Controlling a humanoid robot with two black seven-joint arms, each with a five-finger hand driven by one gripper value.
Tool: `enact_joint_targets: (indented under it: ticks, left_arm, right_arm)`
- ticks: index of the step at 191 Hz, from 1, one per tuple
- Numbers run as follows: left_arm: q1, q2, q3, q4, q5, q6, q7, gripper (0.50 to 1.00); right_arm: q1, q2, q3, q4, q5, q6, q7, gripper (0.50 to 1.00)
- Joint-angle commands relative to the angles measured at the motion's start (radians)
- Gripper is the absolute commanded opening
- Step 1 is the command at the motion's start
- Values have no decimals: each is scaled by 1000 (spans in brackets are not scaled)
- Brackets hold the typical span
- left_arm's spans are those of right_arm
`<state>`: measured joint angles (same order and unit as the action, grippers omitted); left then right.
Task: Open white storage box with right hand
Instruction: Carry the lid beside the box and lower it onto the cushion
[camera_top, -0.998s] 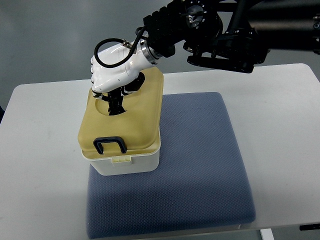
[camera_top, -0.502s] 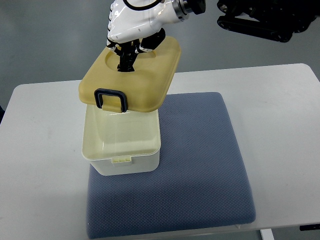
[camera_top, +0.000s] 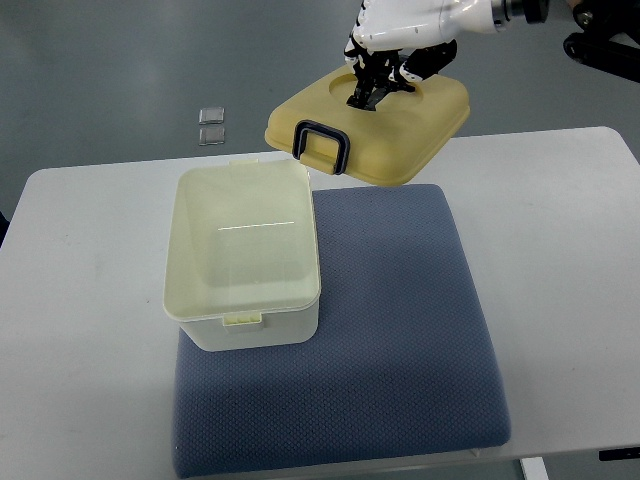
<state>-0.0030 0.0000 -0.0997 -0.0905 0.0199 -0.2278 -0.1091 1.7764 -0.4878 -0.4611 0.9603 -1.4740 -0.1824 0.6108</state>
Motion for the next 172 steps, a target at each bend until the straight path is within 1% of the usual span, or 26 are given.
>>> enact_joint_targets:
  ticks: [1, 24, 98, 118, 139, 172]
  left_arm:
    - [0, 0, 0, 0, 0, -1, 0, 1000]
    - [0, 0, 0, 0, 0, 1, 0, 1000]
    - [0, 0, 0, 0, 0, -1, 0, 1000]
    - [0, 0, 0, 0, 0, -1, 0, 1000]
    - [0, 0, 0, 0, 0, 1, 0, 1000]
    - [0, 0, 0, 0, 0, -1, 0, 1000]
  right_arm:
    - [-63, -38, 32, 0, -20, 1, 0, 500]
    - [-130, -81, 73, 0, -81, 0, 0, 500]
    - [-305, -153, 139, 0, -131, -12, 0, 500]
    - [-354, -172, 156, 0, -152, -43, 0, 500]
    - [-394, -173, 160, 0, -177, -69, 0, 500]
    - [-428, -155, 188, 3, -192, -88, 0, 500]
